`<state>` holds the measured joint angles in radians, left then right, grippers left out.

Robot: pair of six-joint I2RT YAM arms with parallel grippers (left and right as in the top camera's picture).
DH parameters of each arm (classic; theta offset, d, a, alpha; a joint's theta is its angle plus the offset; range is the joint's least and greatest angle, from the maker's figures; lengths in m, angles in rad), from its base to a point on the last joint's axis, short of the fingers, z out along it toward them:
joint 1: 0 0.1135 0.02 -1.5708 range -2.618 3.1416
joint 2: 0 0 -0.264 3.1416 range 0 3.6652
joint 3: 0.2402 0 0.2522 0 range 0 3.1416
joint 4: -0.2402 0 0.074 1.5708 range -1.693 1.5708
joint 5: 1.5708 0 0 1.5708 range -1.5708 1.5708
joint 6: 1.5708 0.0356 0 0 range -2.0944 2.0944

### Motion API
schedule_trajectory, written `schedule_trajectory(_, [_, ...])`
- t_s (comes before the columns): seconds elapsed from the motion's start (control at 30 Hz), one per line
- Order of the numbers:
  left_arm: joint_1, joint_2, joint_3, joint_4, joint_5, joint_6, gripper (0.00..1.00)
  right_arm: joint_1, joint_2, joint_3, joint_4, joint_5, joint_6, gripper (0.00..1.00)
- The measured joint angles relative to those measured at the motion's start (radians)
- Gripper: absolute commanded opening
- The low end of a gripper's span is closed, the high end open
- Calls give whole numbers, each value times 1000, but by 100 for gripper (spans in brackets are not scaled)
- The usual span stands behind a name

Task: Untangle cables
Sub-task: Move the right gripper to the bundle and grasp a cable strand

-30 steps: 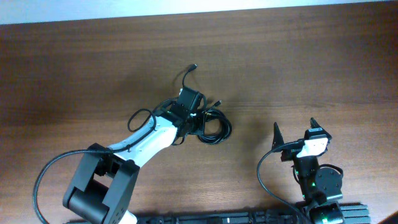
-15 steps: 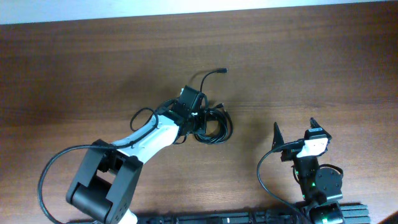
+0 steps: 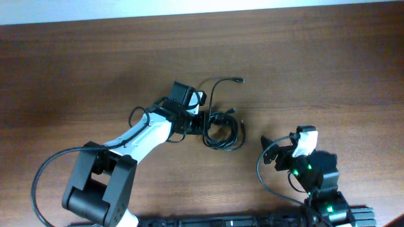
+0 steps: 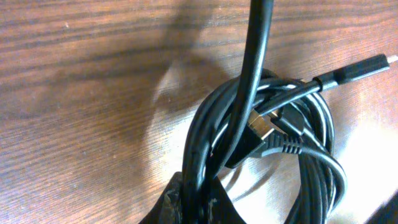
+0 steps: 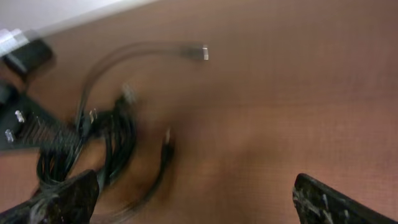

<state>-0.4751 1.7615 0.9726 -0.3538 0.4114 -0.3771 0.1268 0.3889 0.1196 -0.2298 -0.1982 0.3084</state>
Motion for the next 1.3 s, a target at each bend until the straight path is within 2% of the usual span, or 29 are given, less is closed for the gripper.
schedule_trajectory(0.1, [-31,0,0,7,-28,-17,0,0,270,224,-171,-23,10,98])
schedule_trajectory(0.13, [-32,0,0,6,-37,-18,0,0,362,314,-316,-29,2,98])
schedule_trajectory(0.17, [-32,-2,0,8,-43,-20,0,0,459,393,-361,-29,1,99])
schedule_trajectory(0.2, [-32,-2,0,7,-47,-21,0,0,540,464,-372,-47,2,75])
schedule_trajectory(0.23, [-32,-2,0,6,-47,-21,0,-2,606,513,-340,-142,-3,59])
schedule_trajectory(0.3, [-32,-2,0,13,-32,-21,0,-2,698,523,-250,-280,0,58])
schedule_trajectory(0.37, [-32,-2,0,26,-1,-21,0,2,780,524,-251,-351,3,55])
schedule_trajectory(0.4, [-32,-2,0,30,5,-21,0,31,840,524,-237,-377,4,47])
schedule_trajectory(0.47, [-45,-2,0,45,12,-20,0,86,880,525,-189,-375,3,41])
schedule_trajectory(0.5, [-62,-2,0,46,12,-20,0,111,901,525,-184,-336,3,34])
schedule_trajectory(0.57, [-76,-2,0,48,19,-20,0,121,930,525,-183,-296,8,28])
schedule_trajectory(0.63, [-75,-2,0,48,19,-20,0,123,982,525,-180,-255,32,12])
schedule_trajectory(0.7, [-76,-2,0,48,19,-20,0,124,1022,525,-179,-247,41,4])
schedule_trajectory(0.83, [-76,-2,0,48,11,-20,0,124,1051,525,-181,-232,54,4])
schedule_trajectory(0.97, [-84,-2,0,-3,-132,-81,0,130,1052,538,-396,132,367,7])
schedule_trajectory(1.0, [-80,-2,0,-5,-152,-87,0,129,1053,538,-395,184,402,34])
schedule_trajectory(1.03, [-78,-2,0,-5,-166,-89,0,129,1054,538,-394,209,425,38])
schedule_trajectory(1.17, [-78,-2,0,8,-150,-77,0,129,1054,537,-368,217,410,37])
schedule_trajectory(1.3, [-78,-2,0,18,-131,-63,0,151,1054,536,-239,8,225,40])
